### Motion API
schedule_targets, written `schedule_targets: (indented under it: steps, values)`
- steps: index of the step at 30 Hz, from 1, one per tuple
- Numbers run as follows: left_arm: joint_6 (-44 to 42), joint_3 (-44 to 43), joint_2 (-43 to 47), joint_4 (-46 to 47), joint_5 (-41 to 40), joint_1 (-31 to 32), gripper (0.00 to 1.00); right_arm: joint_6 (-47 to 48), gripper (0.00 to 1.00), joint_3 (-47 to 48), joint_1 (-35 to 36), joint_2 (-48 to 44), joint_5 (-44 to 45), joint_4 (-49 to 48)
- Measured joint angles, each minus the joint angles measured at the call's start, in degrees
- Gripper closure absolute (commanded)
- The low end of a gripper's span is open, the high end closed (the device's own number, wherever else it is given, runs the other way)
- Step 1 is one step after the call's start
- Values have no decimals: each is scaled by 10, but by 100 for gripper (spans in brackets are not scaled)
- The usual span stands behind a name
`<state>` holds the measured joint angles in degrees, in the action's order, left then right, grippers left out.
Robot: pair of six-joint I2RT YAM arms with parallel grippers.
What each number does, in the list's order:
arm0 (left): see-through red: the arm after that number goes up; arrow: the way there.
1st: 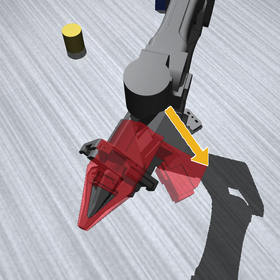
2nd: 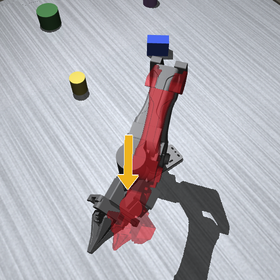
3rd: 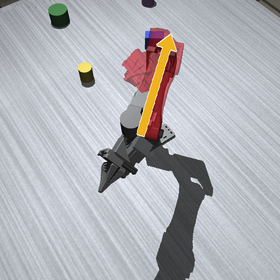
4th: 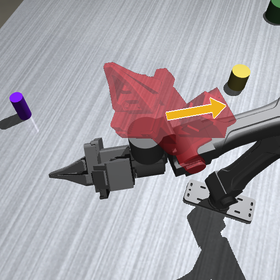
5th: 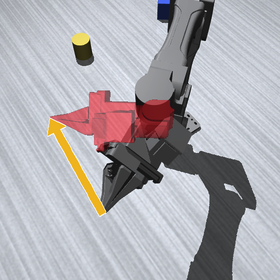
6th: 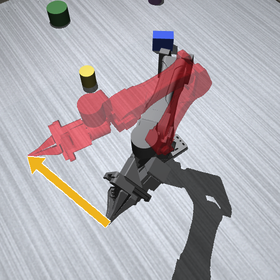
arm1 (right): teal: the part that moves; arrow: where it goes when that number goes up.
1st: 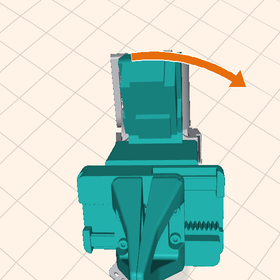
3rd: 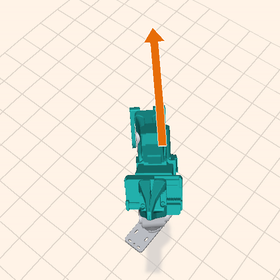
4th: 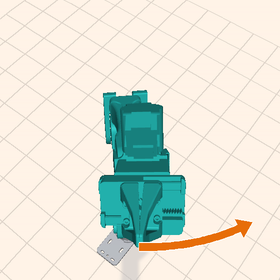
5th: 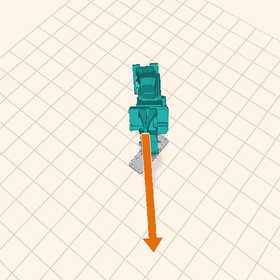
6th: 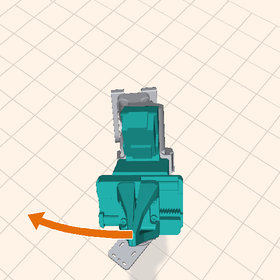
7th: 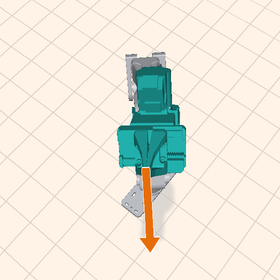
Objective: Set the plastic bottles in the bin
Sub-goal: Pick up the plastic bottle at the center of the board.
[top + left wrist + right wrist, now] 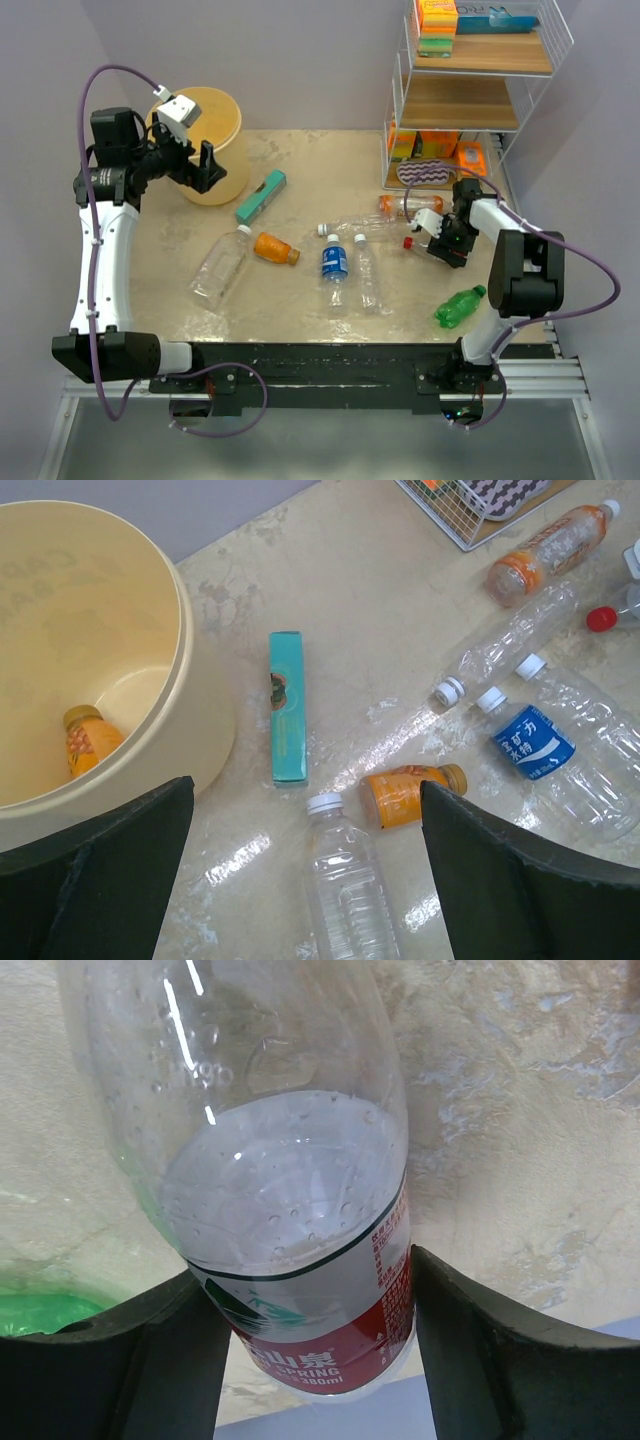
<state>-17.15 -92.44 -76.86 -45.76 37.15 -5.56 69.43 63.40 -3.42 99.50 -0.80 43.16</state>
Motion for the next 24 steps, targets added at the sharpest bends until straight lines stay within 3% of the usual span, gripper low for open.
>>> schedule_targets:
  steps: [9, 24]
  values:
    - [1, 22, 16, 10, 12, 0, 1, -17, 57, 22, 0, -37, -43, 68]
    - [35, 71, 43, 40, 73, 0, 1, -78, 57, 198, 0, -88, -202, 223]
